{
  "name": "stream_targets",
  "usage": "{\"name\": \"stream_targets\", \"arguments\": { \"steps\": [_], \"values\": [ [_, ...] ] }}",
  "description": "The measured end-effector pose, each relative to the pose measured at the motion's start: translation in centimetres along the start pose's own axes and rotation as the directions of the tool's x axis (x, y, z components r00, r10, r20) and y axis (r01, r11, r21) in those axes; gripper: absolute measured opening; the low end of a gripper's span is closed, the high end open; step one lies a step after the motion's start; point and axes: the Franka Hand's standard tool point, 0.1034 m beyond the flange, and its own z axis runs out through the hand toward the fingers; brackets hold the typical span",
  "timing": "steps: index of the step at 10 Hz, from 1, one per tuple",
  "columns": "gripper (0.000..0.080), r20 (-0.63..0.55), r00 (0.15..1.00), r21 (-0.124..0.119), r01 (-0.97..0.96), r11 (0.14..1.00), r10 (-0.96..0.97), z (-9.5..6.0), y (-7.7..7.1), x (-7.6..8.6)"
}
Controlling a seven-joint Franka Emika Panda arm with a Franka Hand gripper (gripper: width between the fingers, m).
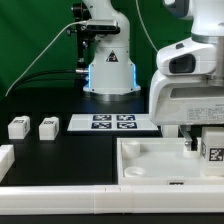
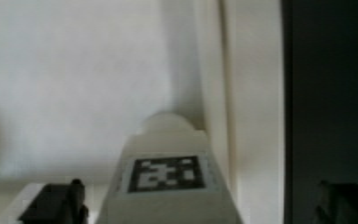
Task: Assemble one leg
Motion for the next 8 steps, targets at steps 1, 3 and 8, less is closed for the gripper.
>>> {"name": "stream_targets", "arguments": {
  "steps": [1, 3, 8],
  "values": [
    [0.0649, -0.001, 0.998, -0.006, 0.062, 0.998, -0.062, -0.1, 0.3, 0.0],
    [0.0649, 0.000, 0.995, -0.004, 0.099, 0.995, -0.099, -0.1, 0.8, 0.1],
    [0.0375, 0.001, 0.996, -0.004, 0.089, 0.996, -0.089, 0.0, 1.5, 0.2]
  ]
}}
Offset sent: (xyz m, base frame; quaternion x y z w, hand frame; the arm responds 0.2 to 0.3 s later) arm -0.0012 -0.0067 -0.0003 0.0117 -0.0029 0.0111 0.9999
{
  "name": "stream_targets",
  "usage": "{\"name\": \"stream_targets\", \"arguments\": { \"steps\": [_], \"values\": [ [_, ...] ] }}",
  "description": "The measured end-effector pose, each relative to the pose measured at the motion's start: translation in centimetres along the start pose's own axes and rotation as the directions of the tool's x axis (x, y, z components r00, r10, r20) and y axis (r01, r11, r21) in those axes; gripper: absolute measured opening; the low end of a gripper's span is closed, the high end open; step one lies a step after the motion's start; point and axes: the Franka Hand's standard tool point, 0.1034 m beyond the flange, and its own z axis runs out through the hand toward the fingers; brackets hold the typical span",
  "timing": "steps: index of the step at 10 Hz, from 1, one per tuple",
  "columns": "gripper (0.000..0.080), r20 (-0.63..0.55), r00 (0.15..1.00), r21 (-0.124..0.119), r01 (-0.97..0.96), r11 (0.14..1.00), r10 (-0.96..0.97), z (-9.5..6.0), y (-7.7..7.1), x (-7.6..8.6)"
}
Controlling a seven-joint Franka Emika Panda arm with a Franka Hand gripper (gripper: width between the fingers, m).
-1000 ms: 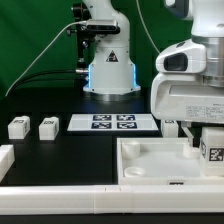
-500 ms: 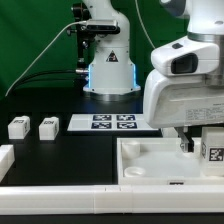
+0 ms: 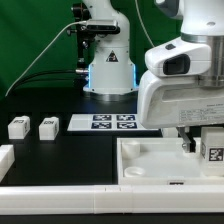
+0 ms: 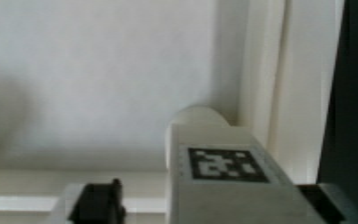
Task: Assemble one leg
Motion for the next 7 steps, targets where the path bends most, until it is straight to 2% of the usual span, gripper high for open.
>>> {"name": "stream_targets", "arguments": {
  "steps": [1, 4, 7],
  "values": [
    [0.0288, 0.000, 1.000, 0.000, 0.000, 1.000, 0.000, 0.00, 0.01, 0.00],
    [0.0289, 0.000, 0.999, 0.000, -0.035, 0.999, 0.035, 0.01, 0.00, 0.00],
    [0.0289, 0.006, 0.947, 0.013, -0.321, 0.947, 0.321, 0.07, -0.36, -0.05]
  ]
}}
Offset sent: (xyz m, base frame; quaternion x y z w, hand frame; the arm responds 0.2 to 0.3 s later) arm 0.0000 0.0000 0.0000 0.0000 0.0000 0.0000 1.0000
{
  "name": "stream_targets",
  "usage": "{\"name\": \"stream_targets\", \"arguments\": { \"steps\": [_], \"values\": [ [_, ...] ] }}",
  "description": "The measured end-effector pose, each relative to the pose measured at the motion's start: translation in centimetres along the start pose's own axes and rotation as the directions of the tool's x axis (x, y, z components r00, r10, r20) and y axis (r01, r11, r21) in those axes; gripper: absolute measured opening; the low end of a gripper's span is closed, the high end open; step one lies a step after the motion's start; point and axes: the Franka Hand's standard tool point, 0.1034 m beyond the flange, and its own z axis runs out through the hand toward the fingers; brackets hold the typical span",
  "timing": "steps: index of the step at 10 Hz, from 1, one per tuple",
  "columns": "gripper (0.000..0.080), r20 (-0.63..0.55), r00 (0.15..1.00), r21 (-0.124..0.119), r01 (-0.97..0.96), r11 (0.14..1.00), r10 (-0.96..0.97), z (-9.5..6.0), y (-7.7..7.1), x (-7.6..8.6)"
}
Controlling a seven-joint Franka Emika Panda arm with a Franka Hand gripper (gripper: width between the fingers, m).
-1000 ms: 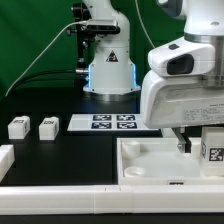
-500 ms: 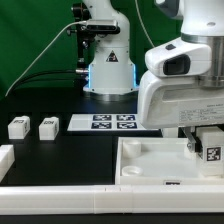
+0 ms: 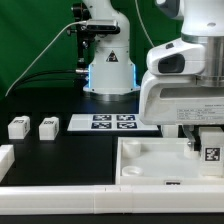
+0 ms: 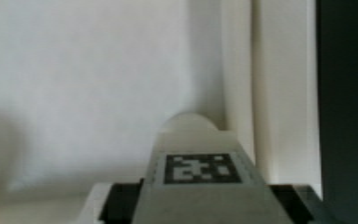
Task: Assemble one leg
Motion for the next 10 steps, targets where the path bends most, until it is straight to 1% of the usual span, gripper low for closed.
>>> {"name": "stream_targets", "arguments": {
  "steps": [2, 3, 4, 6, 8, 9, 10],
  "values": [
    [0.0290, 0.006, 0.976, 0.010, -0.219, 0.976, 0.219, 0.0, -0.1, 0.0],
    [0.0290, 0.008, 0.956, 0.012, -0.292, 0.956, 0.292, 0.0, -0.1, 0.0],
    [0.0291, 0.018, 0.897, 0.018, -0.441, 0.897, 0.441, 0.0, -0.4, -0.2],
    [0.0291, 0.023, 0.760, 0.014, -0.650, 0.760, 0.650, 0.0, -0.9, -0.4],
    [0.0291, 0.022, 0.604, 0.007, -0.797, 0.604, 0.797, 0.1, -1.1, -0.5],
    [0.0291, 0.021, 0.503, 0.003, -0.864, 0.503, 0.864, 0.1, -1.2, -0.6],
    [0.0291, 0.020, 0.375, 0.000, -0.927, 0.375, 0.927, 0.1, -1.2, -0.6]
  ]
}}
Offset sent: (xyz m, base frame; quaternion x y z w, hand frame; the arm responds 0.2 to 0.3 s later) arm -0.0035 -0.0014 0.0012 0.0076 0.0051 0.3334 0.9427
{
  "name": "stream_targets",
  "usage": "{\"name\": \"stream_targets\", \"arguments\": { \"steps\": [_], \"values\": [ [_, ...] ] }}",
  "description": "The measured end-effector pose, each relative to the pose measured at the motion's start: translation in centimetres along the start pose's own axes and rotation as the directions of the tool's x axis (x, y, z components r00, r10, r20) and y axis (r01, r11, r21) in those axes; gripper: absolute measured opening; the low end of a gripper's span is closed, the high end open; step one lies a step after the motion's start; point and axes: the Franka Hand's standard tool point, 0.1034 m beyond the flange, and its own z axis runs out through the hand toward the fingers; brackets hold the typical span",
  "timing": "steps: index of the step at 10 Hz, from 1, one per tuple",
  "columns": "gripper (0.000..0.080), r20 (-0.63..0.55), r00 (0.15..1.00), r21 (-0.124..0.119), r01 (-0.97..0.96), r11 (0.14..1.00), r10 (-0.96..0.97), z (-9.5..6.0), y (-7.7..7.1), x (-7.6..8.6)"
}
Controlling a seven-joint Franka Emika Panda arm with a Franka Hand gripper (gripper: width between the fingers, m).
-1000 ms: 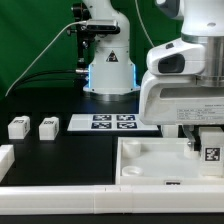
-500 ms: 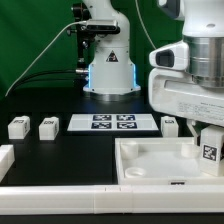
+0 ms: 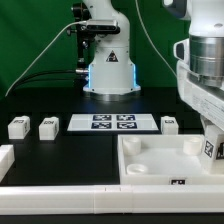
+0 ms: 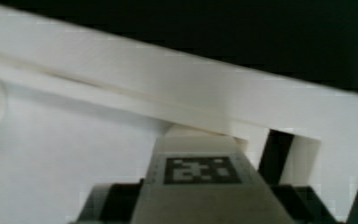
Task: Assemble one leg
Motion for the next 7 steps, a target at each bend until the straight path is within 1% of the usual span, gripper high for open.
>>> {"name": "stream_targets", "arguments": {
  "steps": [1, 2, 3, 5, 6, 7],
  "values": [
    [0.0291, 0.001, 0.994, 0.000, -0.105, 0.994, 0.105, 0.01, -0.01, 0.01],
    [0.0291, 0.001, 0.987, 0.001, -0.162, 0.987, 0.162, 0.00, -0.02, 0.01],
    [0.0291, 0.008, 0.941, 0.001, -0.339, 0.941, 0.339, -0.04, -0.08, 0.09],
    [0.0291, 0.006, 0.952, 0.001, -0.307, 0.952, 0.307, 0.04, -0.04, 0.02],
    [0.0466, 0.006, 0.952, 0.000, -0.305, 0.952, 0.305, 0.05, -0.02, -0.11],
    [0.0584, 0.006, 0.953, 0.000, -0.302, 0.953, 0.302, 0.07, -0.01, -0.22]
  ]
}}
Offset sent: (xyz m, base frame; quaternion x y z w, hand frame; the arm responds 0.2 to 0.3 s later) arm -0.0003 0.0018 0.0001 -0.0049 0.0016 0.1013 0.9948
